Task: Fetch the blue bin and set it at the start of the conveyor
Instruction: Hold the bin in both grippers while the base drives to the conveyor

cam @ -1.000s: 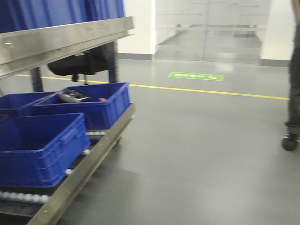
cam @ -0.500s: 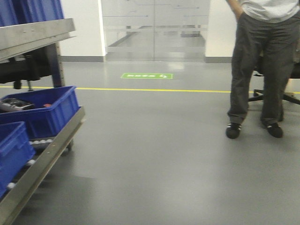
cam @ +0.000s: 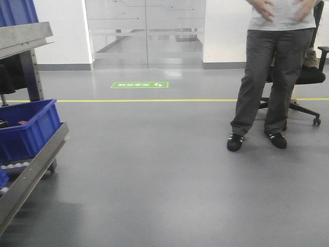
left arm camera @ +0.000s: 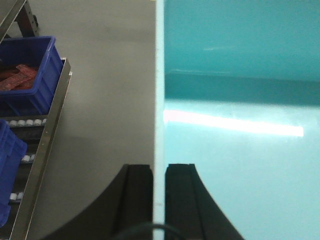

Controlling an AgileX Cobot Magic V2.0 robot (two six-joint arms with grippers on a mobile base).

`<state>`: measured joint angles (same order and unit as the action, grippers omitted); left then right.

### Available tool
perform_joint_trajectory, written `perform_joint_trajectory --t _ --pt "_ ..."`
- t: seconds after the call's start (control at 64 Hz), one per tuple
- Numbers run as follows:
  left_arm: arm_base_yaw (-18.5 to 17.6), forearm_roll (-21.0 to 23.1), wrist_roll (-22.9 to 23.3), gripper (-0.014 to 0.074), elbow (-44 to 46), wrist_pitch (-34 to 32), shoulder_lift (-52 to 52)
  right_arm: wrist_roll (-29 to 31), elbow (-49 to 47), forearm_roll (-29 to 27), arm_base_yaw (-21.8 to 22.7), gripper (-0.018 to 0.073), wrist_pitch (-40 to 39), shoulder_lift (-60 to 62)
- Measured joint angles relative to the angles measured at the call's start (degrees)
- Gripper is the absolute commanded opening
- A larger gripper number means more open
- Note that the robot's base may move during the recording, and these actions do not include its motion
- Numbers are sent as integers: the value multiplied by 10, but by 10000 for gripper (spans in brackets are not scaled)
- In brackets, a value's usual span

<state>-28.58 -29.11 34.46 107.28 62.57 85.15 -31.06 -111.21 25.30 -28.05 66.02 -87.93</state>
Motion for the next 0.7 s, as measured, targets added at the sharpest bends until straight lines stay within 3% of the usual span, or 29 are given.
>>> perform_joint_trajectory --t 0.703 --pt "0 0 0 -111 0 0 0 0 0 0 0 -161 0 0"
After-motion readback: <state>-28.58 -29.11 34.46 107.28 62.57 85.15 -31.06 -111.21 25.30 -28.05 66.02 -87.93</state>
